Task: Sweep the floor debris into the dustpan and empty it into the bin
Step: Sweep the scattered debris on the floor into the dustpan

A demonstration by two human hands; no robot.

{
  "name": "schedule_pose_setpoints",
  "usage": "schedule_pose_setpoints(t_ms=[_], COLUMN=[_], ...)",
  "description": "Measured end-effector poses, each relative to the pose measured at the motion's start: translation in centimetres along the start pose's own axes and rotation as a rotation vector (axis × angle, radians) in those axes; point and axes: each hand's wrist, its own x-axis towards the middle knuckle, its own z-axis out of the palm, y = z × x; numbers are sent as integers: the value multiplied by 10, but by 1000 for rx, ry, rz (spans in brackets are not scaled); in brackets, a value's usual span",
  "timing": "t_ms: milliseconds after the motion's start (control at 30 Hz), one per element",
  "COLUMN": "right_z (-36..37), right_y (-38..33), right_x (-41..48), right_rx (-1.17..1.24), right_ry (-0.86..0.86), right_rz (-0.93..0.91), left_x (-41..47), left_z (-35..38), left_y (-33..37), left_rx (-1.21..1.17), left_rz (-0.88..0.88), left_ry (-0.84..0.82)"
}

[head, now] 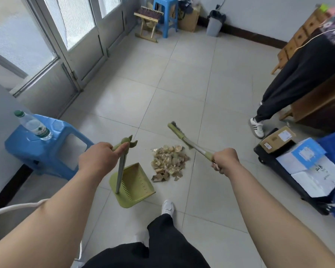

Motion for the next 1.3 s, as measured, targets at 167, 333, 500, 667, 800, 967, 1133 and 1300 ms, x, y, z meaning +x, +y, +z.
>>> schedule_pose_setpoints(t_ms=[167, 333, 500, 667, 800, 967, 1133, 1300], right_z=[-12, -15, -9, -10, -15, -24, -35, -42], right_y=[27, 47, 62, 64, 60, 47, 31, 17], right_x=[-33, -48, -44, -28, -8, 26, 63, 98], right_rx=[194, 214, 212, 232, 231, 221, 212, 230], right_ry=[22, 40, 71, 80, 78, 46, 25, 0], right_rz=[99, 142, 190, 206, 199, 199, 198, 179], left_x=[-17, -25, -18, -9, -4, 4, 29, 45], left_z=[2, 16, 42, 68, 90, 117, 122, 134], left_y=[-11, -13, -12, -9, 0, 23, 50, 74], left_rx=[29, -37, -40, -48, -44, -69, -89, -127], left_rz=[33, 17, -34, -54, -49, -83, -142, -171], left_ry=[2, -25, -41, -95, -113, -126, -85, -74])
